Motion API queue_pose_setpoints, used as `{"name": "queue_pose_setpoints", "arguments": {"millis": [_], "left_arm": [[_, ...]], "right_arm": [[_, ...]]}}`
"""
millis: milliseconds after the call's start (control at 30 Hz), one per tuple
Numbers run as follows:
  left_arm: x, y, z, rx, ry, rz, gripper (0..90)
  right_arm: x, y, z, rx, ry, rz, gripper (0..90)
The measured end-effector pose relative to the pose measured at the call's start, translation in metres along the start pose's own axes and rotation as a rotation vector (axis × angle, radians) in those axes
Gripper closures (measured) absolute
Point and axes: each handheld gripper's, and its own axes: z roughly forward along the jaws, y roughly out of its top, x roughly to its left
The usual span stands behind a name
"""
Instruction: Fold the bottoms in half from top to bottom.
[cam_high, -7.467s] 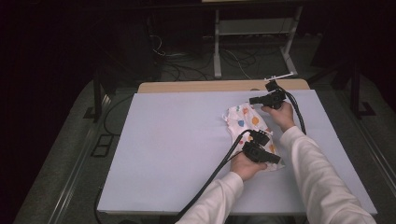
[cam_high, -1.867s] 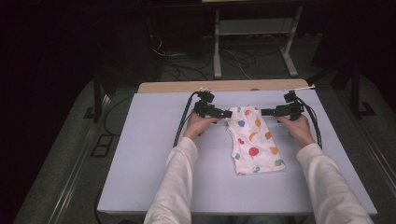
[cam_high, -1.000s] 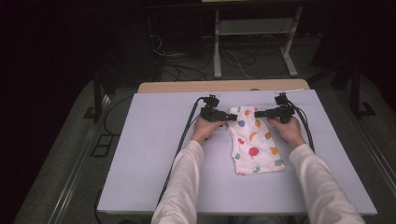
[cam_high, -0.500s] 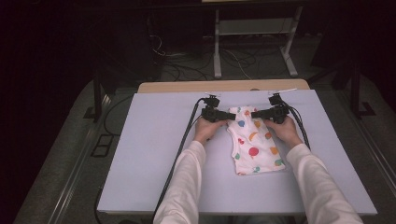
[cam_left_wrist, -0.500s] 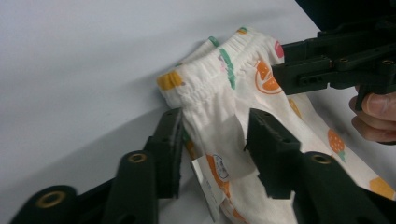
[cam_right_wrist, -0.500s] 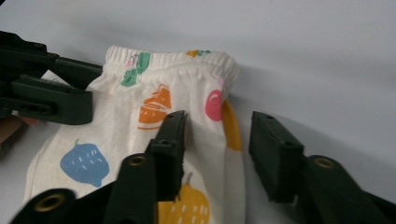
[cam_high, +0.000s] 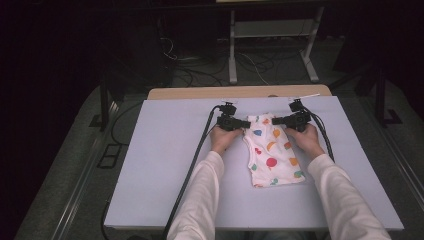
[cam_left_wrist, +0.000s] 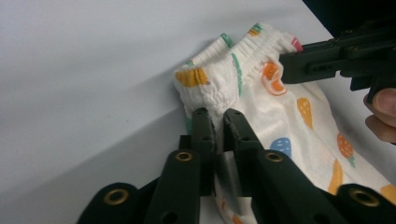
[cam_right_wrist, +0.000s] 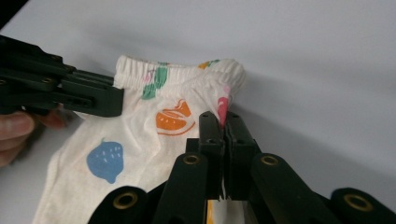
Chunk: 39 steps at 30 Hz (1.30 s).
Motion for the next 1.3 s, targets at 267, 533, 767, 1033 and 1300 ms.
{"name": "queue_pose_setpoints", "arguments": {"millis": [267,533,767,1033,1300], "left_arm": [[-0.011,0.003,-0.006,-0.028,-0.010,0.067,86.3],[-0.020,0.004,-0.015,-0.070,-0.037,0.118,86.6],[-0.027,0.005,-0.019,-0.083,-0.057,0.136,86.7],[-0.029,0.001,-0.025,-0.108,-0.087,0.130,86.7],[-0.033,-0.001,-0.033,-0.117,-0.104,0.127,86.9]], "right_arm": [[0.005,-0.001,-0.015,-0.053,0.019,-0.040,86.7],[0.002,-0.011,-0.026,-0.104,0.037,-0.046,86.8],[-0.001,-0.020,-0.034,-0.141,0.076,-0.031,86.9],[0.001,-0.022,-0.046,-0.164,0.125,-0.034,87.0],[0.006,-0.021,-0.052,-0.166,0.138,-0.057,87.1]]}}
